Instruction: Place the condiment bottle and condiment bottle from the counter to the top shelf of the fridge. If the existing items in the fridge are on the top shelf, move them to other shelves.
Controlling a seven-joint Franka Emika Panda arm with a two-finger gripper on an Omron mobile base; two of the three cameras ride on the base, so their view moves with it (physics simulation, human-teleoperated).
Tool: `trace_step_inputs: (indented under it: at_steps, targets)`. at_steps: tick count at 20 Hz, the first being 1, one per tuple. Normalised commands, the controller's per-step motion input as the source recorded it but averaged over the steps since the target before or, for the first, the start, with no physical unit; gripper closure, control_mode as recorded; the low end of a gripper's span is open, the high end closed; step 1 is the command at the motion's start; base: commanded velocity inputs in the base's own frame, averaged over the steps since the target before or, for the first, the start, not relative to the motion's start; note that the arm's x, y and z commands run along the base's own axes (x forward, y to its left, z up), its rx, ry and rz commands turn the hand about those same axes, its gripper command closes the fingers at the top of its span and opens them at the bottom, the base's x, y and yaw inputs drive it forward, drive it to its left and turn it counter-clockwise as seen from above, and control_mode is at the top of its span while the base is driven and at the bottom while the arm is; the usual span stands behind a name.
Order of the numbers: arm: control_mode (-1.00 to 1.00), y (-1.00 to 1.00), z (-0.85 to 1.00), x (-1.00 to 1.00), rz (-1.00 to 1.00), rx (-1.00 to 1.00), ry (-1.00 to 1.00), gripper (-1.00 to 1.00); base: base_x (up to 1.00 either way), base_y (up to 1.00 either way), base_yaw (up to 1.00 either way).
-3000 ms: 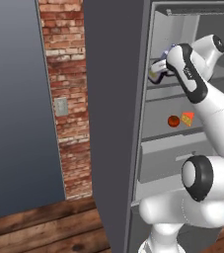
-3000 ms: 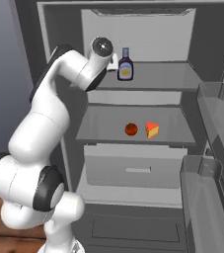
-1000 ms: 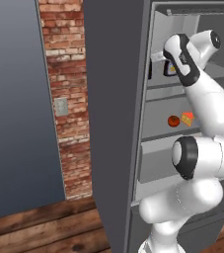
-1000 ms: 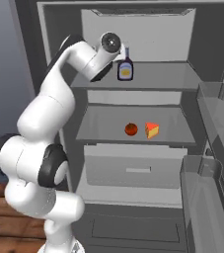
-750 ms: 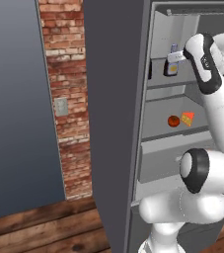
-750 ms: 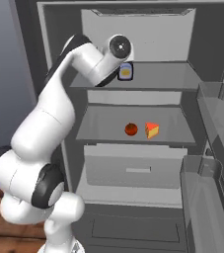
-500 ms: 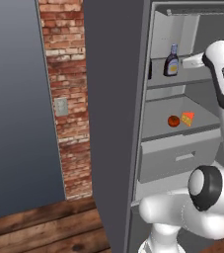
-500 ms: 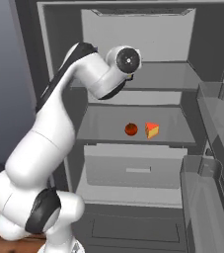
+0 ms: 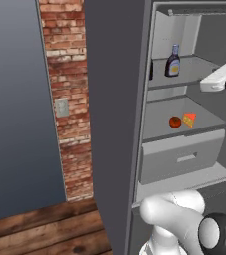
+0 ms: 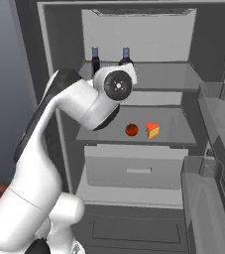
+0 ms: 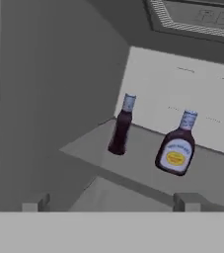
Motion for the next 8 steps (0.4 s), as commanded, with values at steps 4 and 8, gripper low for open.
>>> trace_step_inputs:
  at_steps: [4,8]
  targets:
    - [-1.0,0.97,-0.52,-1.0,0.05,-0.38,0.06,-1.0,0.0,0.0,0.0]
    - [-1.0,0.64,-0.2,-0.75,0.24,-0.19,0.03,-1.0,0.0,0.0,0.0]
